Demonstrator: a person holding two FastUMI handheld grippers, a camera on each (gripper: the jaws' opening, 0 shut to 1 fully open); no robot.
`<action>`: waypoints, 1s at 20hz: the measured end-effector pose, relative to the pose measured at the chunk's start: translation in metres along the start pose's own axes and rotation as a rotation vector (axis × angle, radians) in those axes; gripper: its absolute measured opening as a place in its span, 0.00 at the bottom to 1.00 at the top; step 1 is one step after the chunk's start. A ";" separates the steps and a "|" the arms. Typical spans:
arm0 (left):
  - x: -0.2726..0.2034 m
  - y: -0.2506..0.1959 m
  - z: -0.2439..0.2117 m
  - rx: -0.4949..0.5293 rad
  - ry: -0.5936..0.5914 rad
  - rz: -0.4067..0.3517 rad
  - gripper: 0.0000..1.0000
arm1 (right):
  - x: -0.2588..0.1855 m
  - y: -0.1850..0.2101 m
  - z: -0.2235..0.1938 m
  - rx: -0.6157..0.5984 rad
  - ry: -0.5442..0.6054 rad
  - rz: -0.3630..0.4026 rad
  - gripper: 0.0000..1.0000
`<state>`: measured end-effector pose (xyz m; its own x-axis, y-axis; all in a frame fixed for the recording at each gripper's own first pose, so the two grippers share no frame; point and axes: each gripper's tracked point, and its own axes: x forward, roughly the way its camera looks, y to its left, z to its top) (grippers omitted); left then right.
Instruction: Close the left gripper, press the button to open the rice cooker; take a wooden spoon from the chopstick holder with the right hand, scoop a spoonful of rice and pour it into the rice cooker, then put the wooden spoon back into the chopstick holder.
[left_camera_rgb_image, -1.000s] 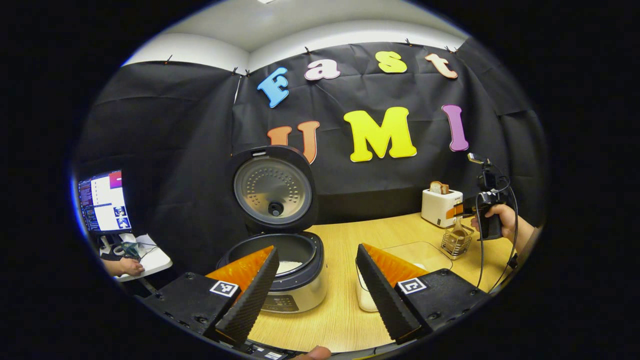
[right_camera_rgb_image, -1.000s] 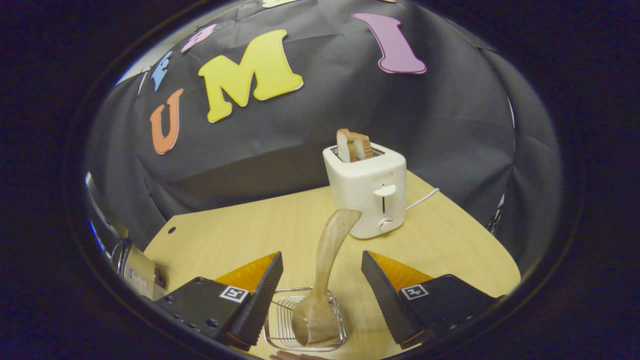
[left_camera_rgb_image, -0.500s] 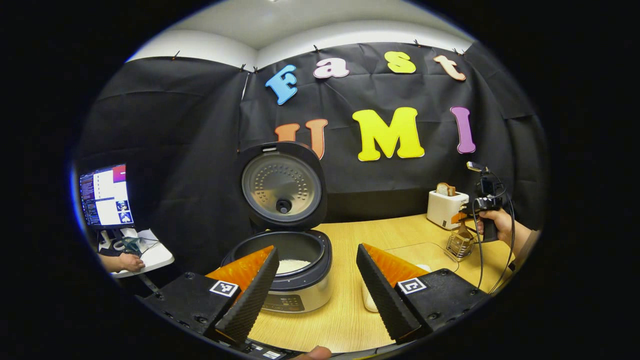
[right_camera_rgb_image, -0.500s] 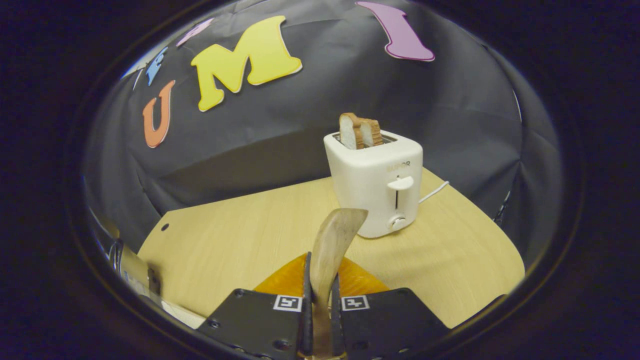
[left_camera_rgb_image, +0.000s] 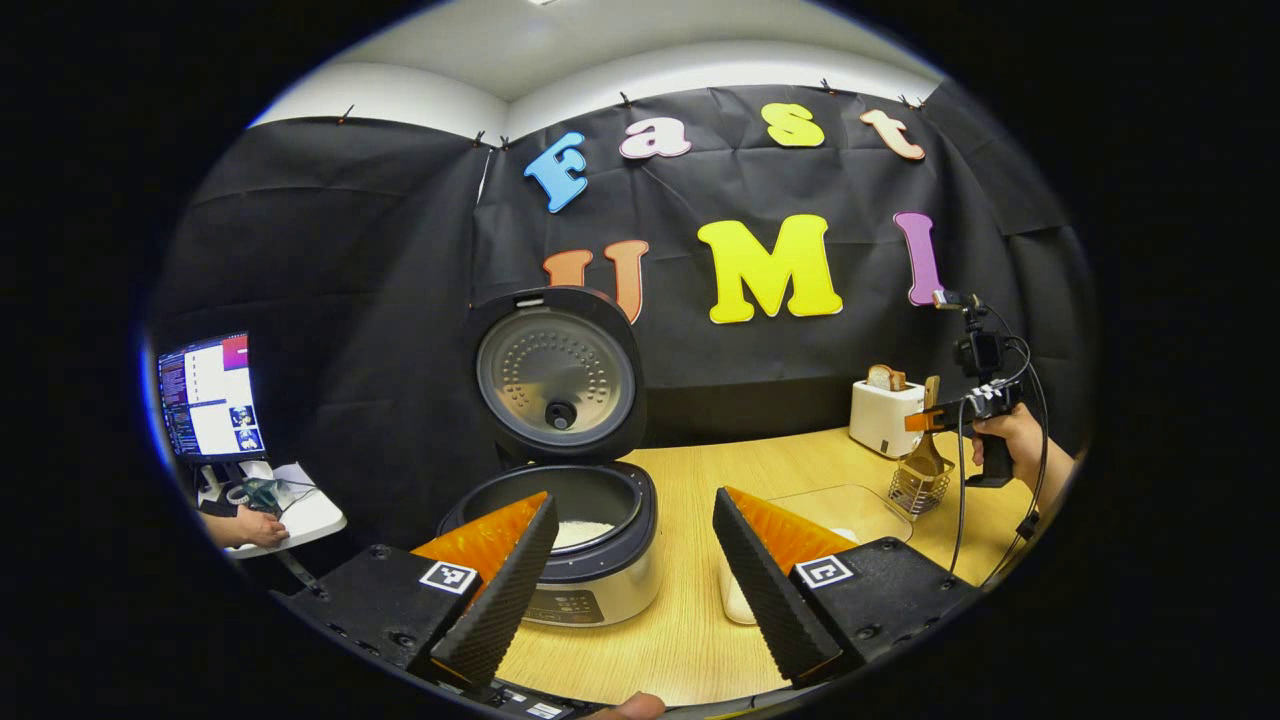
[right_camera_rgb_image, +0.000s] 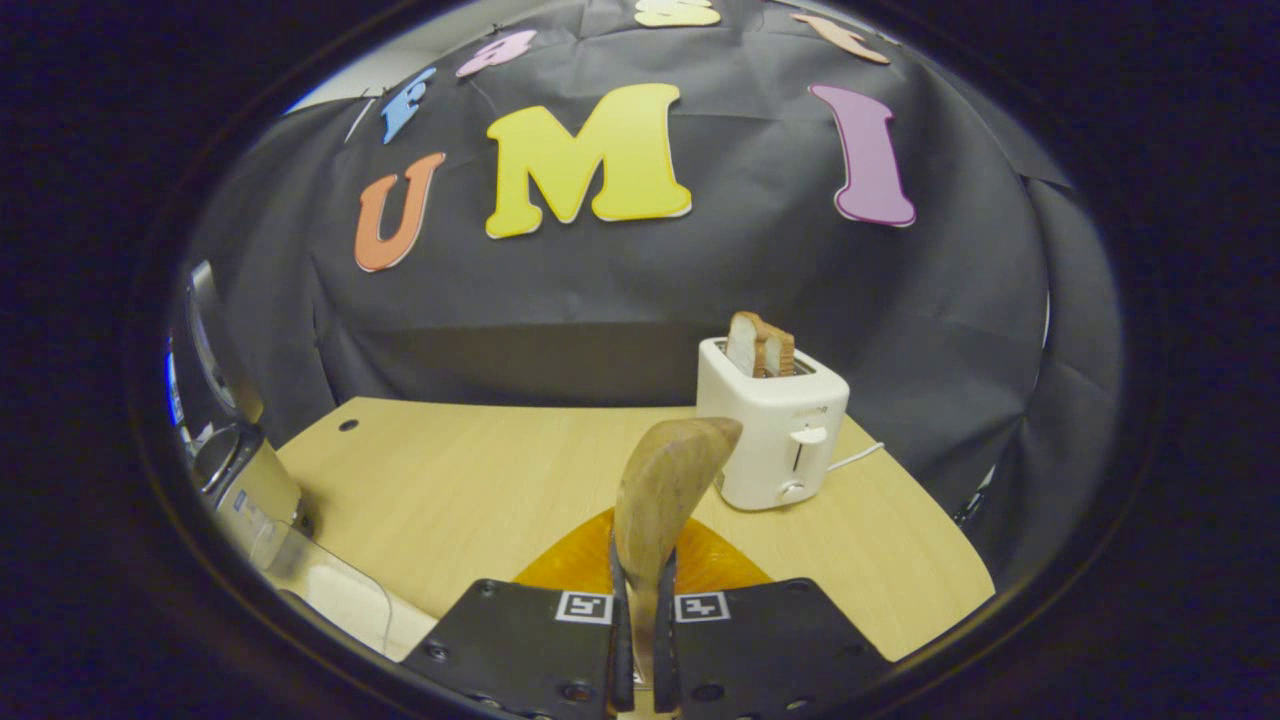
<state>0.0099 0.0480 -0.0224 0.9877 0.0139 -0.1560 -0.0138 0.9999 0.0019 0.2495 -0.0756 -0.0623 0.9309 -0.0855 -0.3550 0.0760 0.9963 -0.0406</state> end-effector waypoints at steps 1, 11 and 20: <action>-0.002 0.001 0.002 -0.002 -0.006 -0.002 0.99 | -0.009 0.002 0.008 -0.014 -0.026 -0.010 0.08; -0.008 0.016 0.009 -0.038 -0.030 -0.002 0.99 | -0.099 0.090 0.068 -0.098 -0.184 0.018 0.07; -0.006 0.013 0.011 -0.011 -0.037 -0.004 0.99 | -0.112 0.191 0.035 -0.162 -0.189 0.108 0.07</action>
<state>0.0059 0.0609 -0.0109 0.9928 0.0105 -0.1197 -0.0118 0.9999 -0.0098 0.1720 0.1248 0.0027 0.9818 0.0395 -0.1858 -0.0711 0.9834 -0.1666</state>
